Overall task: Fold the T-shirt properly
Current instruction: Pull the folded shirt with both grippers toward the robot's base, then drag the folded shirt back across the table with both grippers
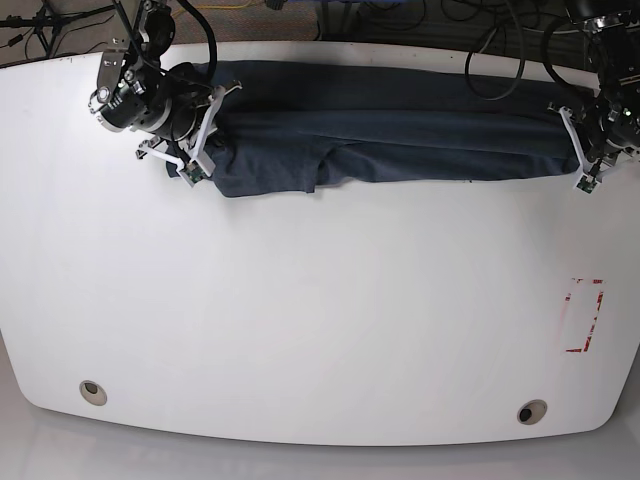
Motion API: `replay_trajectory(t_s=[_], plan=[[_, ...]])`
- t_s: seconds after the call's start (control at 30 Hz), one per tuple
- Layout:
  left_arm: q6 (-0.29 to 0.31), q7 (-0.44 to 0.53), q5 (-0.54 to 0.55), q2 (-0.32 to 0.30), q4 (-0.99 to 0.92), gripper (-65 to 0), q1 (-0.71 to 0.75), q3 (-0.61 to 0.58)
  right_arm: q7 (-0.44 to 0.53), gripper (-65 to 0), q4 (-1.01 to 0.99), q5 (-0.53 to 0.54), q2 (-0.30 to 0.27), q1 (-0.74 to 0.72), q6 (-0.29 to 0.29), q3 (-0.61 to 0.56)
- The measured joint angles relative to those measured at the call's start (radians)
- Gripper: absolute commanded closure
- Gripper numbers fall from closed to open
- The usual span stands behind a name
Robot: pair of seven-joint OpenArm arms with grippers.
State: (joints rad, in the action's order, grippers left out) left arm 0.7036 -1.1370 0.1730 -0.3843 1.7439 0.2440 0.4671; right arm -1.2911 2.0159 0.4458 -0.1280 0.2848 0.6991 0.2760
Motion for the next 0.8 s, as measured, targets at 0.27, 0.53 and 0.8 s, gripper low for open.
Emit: replay_trajectory(t_s=[0.27,0.53,0.8], plan=[[0.000,0.018,-0.093,-0.002,-0.016,-8.2,0.011,-0.003,0.005,0.0,-0.002,0.003,-0.016,0.010,0.000,-0.001],[0.000,0.064,-0.105,-0.001,-0.110,-8.8,0.010,-0.003,0.004,-2.1,-0.002,0.000,-0.016,0.013,0.000,-0.001],[0.000,0.064,-0.102,-0.015,-0.113,-12.6,0.003,-0.002,0.002,-37.9,-0.002,-0.034,-0.052,0.012,0.000,0.003]])
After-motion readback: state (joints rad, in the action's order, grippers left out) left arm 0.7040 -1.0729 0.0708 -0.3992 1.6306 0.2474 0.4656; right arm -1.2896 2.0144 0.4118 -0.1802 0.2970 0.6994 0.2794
